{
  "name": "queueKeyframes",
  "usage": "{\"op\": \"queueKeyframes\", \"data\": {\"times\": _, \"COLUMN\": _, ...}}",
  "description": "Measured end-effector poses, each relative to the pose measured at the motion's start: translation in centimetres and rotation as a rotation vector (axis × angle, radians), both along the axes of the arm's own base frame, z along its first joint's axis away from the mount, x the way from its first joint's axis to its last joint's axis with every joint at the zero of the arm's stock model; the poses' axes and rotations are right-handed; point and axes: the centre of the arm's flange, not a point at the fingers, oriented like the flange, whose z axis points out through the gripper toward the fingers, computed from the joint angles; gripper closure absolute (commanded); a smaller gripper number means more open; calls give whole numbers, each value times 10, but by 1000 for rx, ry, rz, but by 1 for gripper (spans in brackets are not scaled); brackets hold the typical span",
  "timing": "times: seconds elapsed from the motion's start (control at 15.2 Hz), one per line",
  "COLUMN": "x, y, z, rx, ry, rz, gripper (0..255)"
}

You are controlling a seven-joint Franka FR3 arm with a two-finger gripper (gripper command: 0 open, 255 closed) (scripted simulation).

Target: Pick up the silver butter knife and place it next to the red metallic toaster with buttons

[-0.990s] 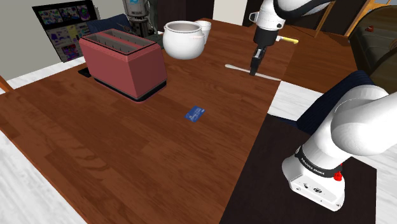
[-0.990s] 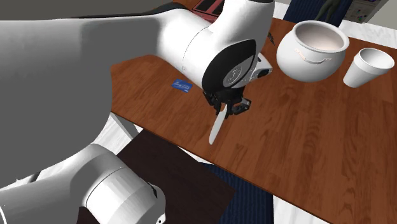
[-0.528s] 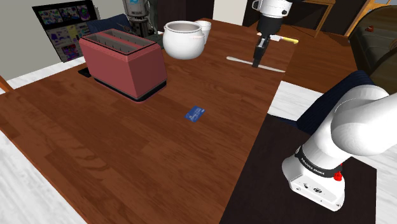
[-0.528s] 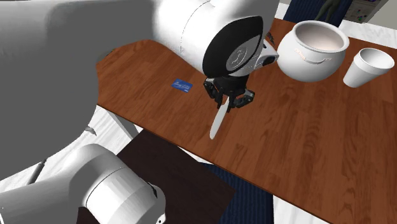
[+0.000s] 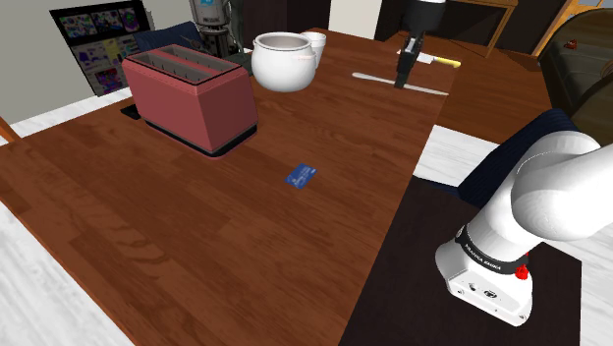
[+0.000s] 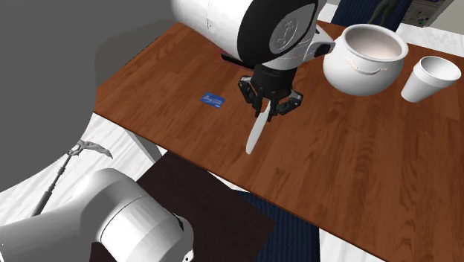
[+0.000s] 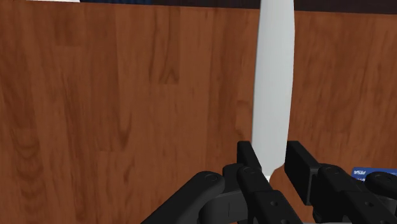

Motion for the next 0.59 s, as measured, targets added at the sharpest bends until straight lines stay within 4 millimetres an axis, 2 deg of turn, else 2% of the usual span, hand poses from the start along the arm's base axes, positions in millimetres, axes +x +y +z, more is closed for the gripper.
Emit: {"op": "queueKeyframes", "data": {"times": 0.59, "x": 1, "y": -1, "z": 47, "rx": 0, "ry": 0, "rz": 0, "gripper": 255}}
